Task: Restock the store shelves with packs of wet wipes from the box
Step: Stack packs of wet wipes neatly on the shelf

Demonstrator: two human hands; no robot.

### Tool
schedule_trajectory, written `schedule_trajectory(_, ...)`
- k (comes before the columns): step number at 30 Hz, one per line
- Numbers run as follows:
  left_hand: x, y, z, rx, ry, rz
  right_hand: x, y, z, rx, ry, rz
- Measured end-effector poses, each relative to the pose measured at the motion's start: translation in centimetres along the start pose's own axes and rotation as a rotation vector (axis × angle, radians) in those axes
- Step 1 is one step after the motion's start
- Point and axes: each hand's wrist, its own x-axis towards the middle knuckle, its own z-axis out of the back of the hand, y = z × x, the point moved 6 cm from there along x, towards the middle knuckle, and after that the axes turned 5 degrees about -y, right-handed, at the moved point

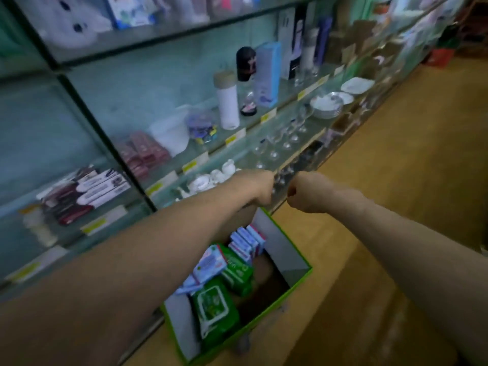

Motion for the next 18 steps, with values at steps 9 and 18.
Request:
schedule_trajectory(9, -2.5, 8.9, -14.4, -0.179, 0.250, 0.306, 3.1, 6.3, -13.0, 0.096, 0.279, 0.227)
schedule_trajectory(18, -5.2, 16.8, -27.1, -0.454, 0.311, 0.563, 6.2, 10.3, -23.5, 0.124, 0.386, 0.252)
